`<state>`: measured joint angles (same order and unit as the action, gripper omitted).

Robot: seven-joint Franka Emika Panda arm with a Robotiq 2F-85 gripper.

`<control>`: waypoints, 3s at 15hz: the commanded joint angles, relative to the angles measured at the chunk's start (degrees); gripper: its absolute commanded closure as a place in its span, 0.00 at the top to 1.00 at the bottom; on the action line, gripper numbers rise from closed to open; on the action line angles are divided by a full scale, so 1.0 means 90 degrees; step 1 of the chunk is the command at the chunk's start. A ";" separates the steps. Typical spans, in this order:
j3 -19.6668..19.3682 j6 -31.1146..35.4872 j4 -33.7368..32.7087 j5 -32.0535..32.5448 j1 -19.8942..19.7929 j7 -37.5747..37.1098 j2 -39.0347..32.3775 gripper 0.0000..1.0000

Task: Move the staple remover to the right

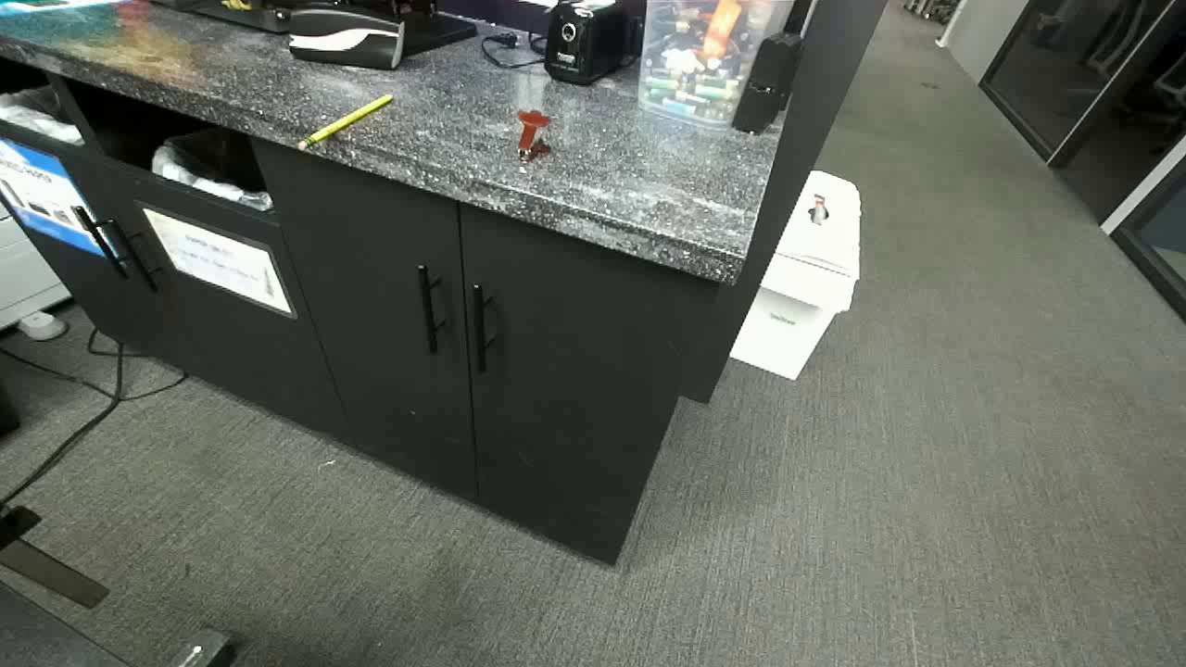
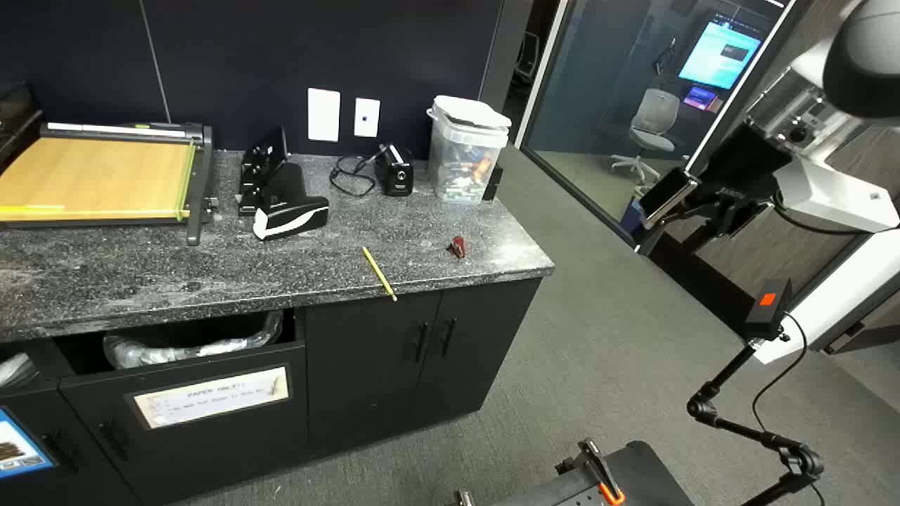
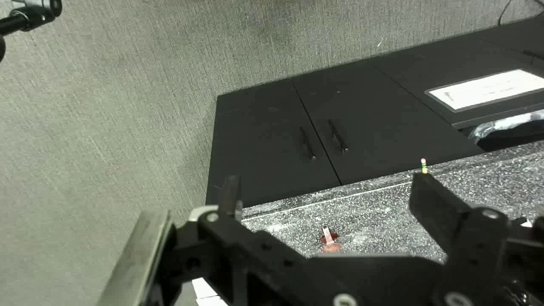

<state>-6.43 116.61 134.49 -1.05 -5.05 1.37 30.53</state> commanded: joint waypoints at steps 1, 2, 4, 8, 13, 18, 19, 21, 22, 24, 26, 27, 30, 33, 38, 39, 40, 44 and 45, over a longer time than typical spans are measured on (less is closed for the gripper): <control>0.0017 -0.0013 -0.0014 -0.0013 -0.0023 0.0012 -0.0005 1.00; 0.0017 -0.0013 -0.0017 -0.0013 -0.0023 0.0012 -0.0005 1.00; 0.0017 -0.0013 -0.0019 -0.0013 -0.0023 0.0012 -0.0005 1.00; 0.0017 -0.0013 -0.0019 -0.0013 -0.0023 0.0012 -0.0005 1.00; 0.0017 -0.0013 -0.0019 -0.0013 -0.0023 0.0012 -0.0005 1.00; 0.0120 0.0124 -0.0252 -0.0036 -0.0019 -0.0252 -0.0379 1.00; 0.0190 0.0151 -0.0417 0.0000 -0.0017 -0.0374 -0.0637 1.00; 0.0295 0.0178 -0.0974 -0.0076 0.0066 -0.0571 -0.1261 1.00; 0.0404 0.0231 -0.1419 -0.0061 0.0110 -0.0718 -0.1735 1.00; 0.0518 0.0162 -0.2080 -0.0016 0.0160 -0.0931 -0.2362 1.00; 0.0610 0.0151 -0.2839 0.0098 0.0207 -0.1122 -0.3086 1.00; 0.0626 0.0156 -0.3210 0.0042 0.0250 -0.1176 -0.3433 1.00; 0.0640 0.0135 -0.4317 0.0093 0.0357 -0.1439 -0.4512 1.00; 0.0583 0.0185 -0.5382 0.0181 0.0496 -0.1769 -0.5557 1.00; 0.0517 0.0096 -0.7078 -0.0087 0.0534 -0.2098 -0.7260 1.00; 0.0518 0.0093 -0.7399 -0.0143 0.0513 -0.2129 -0.7577 1.00; 0.0472 0.0077 -0.7727 -0.0114 0.0528 -0.2233 -0.7914 1.00; 0.0354 -0.0114 -0.8923 -0.0098 0.0501 -0.2471 -0.9083 1.00; 0.0326 -0.0171 -0.9206 -0.0097 0.0489 -0.2521 -0.9353 1.00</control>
<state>-2.37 118.68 62.92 -1.31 -0.82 -19.55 -45.47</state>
